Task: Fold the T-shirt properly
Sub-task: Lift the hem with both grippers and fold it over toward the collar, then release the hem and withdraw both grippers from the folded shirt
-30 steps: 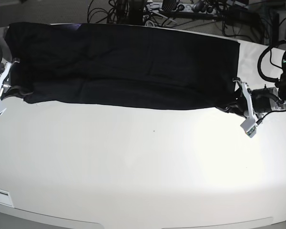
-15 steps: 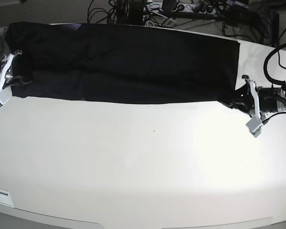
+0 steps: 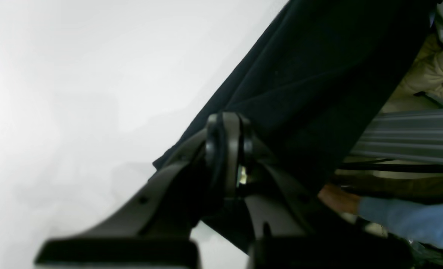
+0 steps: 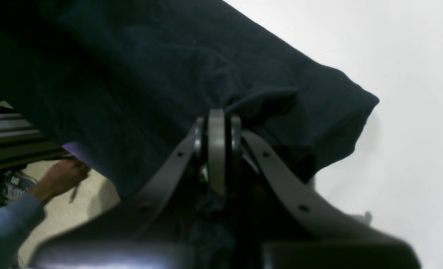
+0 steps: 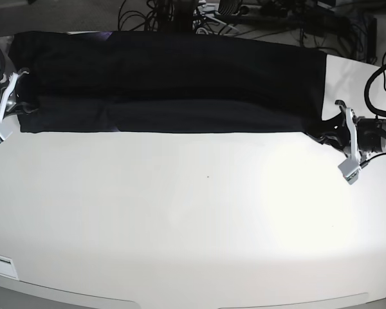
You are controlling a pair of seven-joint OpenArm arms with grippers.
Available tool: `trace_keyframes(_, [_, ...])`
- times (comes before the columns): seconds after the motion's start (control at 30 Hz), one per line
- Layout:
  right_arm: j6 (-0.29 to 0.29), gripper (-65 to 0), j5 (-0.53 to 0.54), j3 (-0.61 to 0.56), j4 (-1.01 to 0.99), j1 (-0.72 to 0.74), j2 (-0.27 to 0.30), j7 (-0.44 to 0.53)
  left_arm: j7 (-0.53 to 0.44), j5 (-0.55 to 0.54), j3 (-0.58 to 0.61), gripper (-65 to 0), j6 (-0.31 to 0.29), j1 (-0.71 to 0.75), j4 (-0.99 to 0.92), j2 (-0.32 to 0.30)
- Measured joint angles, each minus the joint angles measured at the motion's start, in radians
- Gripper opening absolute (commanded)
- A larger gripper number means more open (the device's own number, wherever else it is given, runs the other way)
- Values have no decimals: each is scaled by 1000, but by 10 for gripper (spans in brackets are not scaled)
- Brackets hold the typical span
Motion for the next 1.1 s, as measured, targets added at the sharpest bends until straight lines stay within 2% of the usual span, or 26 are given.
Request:
trace_keyframes(0.33, [0,-650,2,0,0,0,0,7,26,-68,0,-641,0,11,0,0])
trace_keyframes(0.43, [0,-650,2,0,0,-14,0,6,43,-67,0,-489,0,26,0,0])
trace_keyframes(0.5, [0,-520,2,0,0,-26,0,6,52,-67,0,-409,0,28,0,0])
trace_keyframes(0.57, [0,-375,0,0,0,-29,0,2,52,-67,0,-380,0,27,0,0])
trace_keyframes(0.6, [0,-335,0,0,0,-28,0,-2,52,-67,0,-381,0,27,0,0])
trace_keyframes(0.8, [0,-329,-18,0,0,-27,2,-22,52,-67,0,-381,0,27,0,0])
trace_keyframes(0.97, [0,-329,162,0,0,-27,2,9,45,-67,0,-381,0,27,0,0])
trace_keyframes(1.03, [0,-328,142,0,0,-27,1,57,45,-67,0,-381,0,27,0,0])
trace_keyframes(1.1, [0,-328,23,0,0,-27,-7,97,45,-67,0,-381,0,28,0,0])
